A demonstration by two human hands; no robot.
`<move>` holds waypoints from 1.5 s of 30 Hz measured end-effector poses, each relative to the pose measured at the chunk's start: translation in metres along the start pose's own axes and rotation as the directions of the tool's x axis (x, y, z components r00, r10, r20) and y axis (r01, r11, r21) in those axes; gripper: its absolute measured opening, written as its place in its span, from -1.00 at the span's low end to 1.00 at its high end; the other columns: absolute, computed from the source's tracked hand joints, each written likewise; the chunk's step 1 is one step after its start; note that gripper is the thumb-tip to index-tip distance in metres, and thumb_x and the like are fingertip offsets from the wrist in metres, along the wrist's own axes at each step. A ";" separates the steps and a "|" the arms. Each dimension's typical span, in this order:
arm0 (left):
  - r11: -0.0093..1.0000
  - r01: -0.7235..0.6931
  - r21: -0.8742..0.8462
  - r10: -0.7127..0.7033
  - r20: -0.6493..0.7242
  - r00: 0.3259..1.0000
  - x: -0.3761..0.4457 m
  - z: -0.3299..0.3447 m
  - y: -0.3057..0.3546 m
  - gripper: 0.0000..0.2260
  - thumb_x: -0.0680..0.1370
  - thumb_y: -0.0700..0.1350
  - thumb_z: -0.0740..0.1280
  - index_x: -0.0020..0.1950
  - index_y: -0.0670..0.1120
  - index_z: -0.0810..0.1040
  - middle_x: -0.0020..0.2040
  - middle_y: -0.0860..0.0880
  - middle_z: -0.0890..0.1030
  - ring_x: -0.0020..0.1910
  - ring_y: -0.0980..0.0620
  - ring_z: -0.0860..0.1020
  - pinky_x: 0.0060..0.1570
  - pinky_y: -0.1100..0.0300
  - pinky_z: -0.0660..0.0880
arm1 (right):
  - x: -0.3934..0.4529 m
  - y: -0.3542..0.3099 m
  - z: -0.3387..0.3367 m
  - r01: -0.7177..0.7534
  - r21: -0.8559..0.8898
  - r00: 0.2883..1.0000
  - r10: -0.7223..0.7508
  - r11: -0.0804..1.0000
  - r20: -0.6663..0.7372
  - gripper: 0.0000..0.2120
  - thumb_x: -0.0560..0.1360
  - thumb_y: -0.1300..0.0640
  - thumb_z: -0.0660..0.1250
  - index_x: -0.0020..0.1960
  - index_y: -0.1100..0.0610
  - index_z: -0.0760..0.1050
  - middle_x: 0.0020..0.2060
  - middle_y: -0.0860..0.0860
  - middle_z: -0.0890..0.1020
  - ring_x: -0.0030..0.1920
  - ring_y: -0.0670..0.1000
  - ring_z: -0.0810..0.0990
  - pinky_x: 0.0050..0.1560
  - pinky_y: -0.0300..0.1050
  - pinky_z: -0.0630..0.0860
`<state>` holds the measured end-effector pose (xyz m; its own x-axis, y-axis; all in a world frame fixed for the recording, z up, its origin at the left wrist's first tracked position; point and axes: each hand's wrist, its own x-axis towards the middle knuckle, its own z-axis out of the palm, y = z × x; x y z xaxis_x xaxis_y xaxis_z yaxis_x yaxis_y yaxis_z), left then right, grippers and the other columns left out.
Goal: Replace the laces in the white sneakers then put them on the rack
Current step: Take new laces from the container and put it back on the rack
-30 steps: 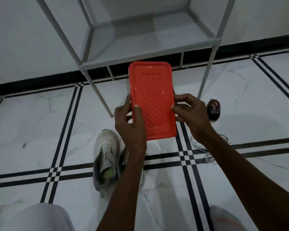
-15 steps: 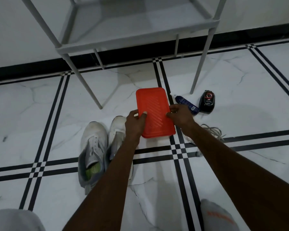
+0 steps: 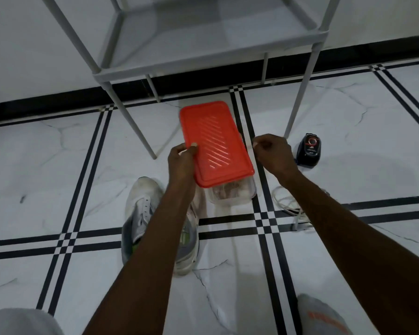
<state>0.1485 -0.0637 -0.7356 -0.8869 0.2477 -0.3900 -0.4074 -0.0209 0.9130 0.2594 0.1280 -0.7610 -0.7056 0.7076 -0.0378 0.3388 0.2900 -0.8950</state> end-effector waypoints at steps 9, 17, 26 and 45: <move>0.937 0.170 -0.306 -0.159 0.061 0.985 -0.003 -0.103 -0.019 -0.59 0.60 -0.10 0.31 0.43 -0.17 0.46 0.32 -0.26 0.58 0.28 -0.34 0.57 0.26 -0.41 0.45 | 0.013 -0.025 0.076 0.382 -0.637 0.704 0.237 0.669 0.670 0.05 0.27 0.01 0.65 0.59 0.03 0.13 0.50 0.19 0.22 0.46 0.19 0.34 0.41 0.05 0.39; 0.942 0.116 -0.316 -0.130 -0.024 0.991 -0.009 -0.123 -0.028 -0.43 0.46 -0.06 0.44 0.44 -0.18 0.44 0.32 -0.28 0.57 0.26 -0.38 0.56 0.21 -0.47 0.44 | 0.004 0.027 0.113 0.499 -0.795 0.797 0.179 0.344 0.577 -0.40 0.45 0.02 0.45 0.43 0.13 0.36 0.29 0.17 0.46 0.31 0.21 0.43 0.27 0.10 0.47; 0.947 0.118 -0.298 -0.140 -0.055 0.989 -0.014 -0.105 -0.029 -0.50 0.48 -0.07 0.41 0.39 -0.19 0.47 0.26 -0.25 0.62 0.22 -0.35 0.60 0.21 -0.41 0.48 | 0.006 0.014 0.069 0.103 -0.432 0.927 0.071 0.896 0.367 -0.88 0.44 0.18 0.51 -0.14 0.25 0.68 -0.25 0.15 0.71 -0.33 0.00 0.64 -0.31 -0.34 0.50; 0.890 0.195 -0.413 -0.192 0.047 0.980 -0.032 -0.050 -0.003 -0.76 0.61 -0.20 0.27 0.28 -0.12 0.51 0.23 -0.18 0.63 0.14 -0.20 0.64 -0.15 -0.06 0.65 | -0.123 0.021 0.039 0.251 -0.548 0.817 0.129 0.798 0.562 -0.88 0.41 0.20 0.46 -0.13 0.26 0.67 -0.13 0.17 0.69 -0.05 0.13 0.67 -0.21 -0.22 0.40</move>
<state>0.1671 -0.1199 -0.7317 -0.7806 0.2926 -0.5523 -0.6250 -0.3702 0.6872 0.3291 0.0223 -0.7922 -0.8825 0.2533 -0.3962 0.4343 0.7620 -0.4803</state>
